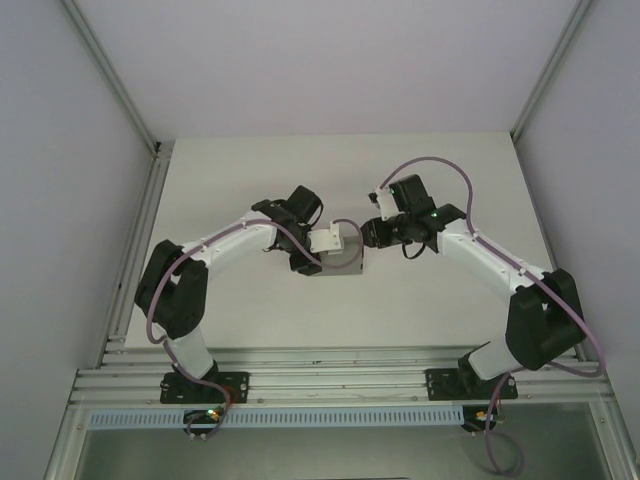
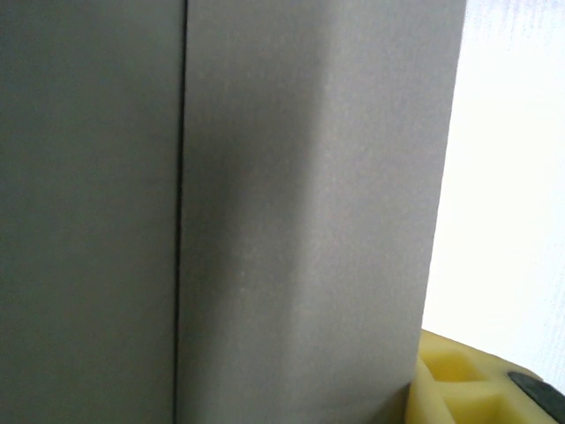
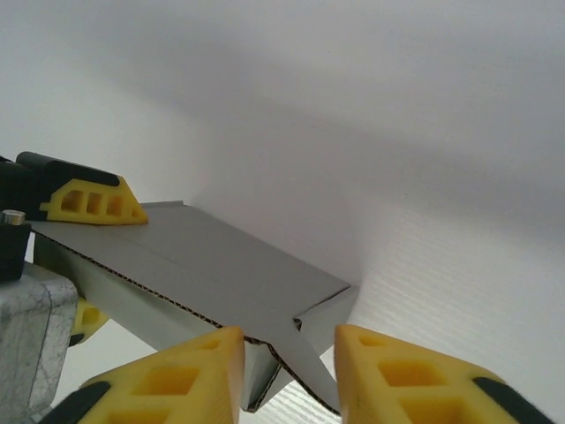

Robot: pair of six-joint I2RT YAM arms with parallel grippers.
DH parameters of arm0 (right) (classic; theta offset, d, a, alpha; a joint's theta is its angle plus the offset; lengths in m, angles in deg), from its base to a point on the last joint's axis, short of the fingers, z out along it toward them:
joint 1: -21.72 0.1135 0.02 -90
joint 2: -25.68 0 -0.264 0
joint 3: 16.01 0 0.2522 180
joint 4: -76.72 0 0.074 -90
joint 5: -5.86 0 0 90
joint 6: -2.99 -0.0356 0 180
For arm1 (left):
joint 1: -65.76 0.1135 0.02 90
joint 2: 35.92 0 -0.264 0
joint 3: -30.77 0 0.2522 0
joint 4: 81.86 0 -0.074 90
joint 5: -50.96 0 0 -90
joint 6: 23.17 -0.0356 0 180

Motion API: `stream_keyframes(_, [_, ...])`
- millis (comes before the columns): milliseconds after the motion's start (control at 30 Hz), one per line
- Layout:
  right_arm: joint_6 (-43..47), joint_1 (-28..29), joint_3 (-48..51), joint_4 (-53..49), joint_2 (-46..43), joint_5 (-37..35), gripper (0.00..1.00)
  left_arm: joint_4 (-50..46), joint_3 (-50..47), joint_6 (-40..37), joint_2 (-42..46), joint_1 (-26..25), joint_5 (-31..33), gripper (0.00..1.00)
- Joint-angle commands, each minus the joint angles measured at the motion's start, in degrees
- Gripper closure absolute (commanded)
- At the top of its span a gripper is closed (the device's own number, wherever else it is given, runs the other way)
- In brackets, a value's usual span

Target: Assemble paper box

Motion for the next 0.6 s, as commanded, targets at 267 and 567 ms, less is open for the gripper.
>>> stream_keyframes(267, [-5.2,6.0,-1.1,-5.3,-0.1,-6.0,0.97,-0.4,1.1,3.1,-0.7,0.0,0.8,0.65])
stream_keyframes(567, [-29.8,9.0,7.8,7.7,-4.4,-12.2,1.0,2.8,1.2,5.7,-1.0,-1.3,2.6,0.65])
